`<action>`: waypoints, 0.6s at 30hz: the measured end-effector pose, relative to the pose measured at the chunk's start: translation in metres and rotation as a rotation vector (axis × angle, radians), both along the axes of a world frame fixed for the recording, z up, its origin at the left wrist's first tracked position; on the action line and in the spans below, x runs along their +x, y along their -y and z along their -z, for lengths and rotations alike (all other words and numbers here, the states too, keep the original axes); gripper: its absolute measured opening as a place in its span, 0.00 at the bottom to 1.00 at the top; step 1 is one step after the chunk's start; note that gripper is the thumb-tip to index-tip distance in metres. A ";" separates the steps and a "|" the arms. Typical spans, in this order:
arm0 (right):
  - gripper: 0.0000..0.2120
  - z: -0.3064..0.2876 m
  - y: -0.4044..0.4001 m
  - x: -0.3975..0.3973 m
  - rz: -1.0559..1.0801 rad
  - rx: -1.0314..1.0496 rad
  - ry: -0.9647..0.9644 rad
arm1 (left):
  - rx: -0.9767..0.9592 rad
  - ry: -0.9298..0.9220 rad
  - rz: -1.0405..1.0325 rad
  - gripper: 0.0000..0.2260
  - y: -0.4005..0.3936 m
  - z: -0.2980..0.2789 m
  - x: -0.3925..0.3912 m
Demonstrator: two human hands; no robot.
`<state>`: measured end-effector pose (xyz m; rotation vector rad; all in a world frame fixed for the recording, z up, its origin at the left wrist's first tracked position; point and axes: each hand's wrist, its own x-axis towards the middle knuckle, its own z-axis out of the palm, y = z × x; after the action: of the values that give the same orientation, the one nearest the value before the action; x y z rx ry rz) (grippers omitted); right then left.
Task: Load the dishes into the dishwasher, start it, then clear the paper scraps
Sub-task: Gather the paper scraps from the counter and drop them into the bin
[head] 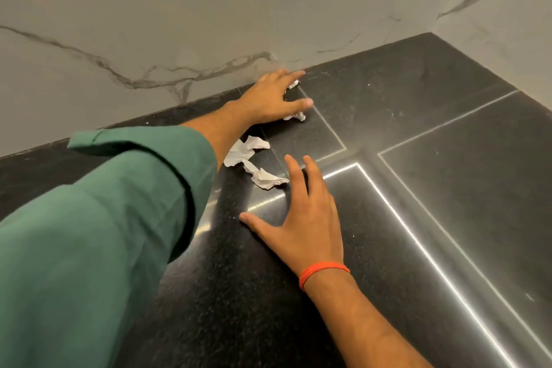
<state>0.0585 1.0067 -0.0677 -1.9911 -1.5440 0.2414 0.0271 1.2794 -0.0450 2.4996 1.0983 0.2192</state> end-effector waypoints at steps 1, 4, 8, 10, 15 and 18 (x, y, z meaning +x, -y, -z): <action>0.52 0.000 0.000 -0.001 0.002 0.000 0.006 | 0.026 -0.040 0.032 0.38 0.002 0.000 0.003; 0.53 -0.002 0.000 -0.002 0.004 -0.010 0.011 | 0.071 -0.012 0.070 0.27 0.020 -0.010 -0.002; 0.56 -0.003 -0.001 -0.001 0.015 -0.021 0.027 | 0.043 0.059 0.136 0.18 0.066 -0.008 -0.047; 0.57 -0.005 0.000 -0.001 0.014 -0.025 0.024 | -0.041 0.084 0.170 0.16 0.093 -0.007 -0.075; 0.50 -0.007 0.001 -0.004 0.016 0.003 -0.031 | -0.146 0.300 -0.013 0.16 0.110 -0.024 -0.128; 0.43 -0.006 0.002 -0.004 0.005 0.047 -0.045 | -0.128 0.219 -0.120 0.19 0.097 -0.009 -0.135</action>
<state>0.0550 1.0051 -0.0616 -1.9398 -1.5025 0.2438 -0.1075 1.1820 -0.0360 2.2390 1.1340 0.4327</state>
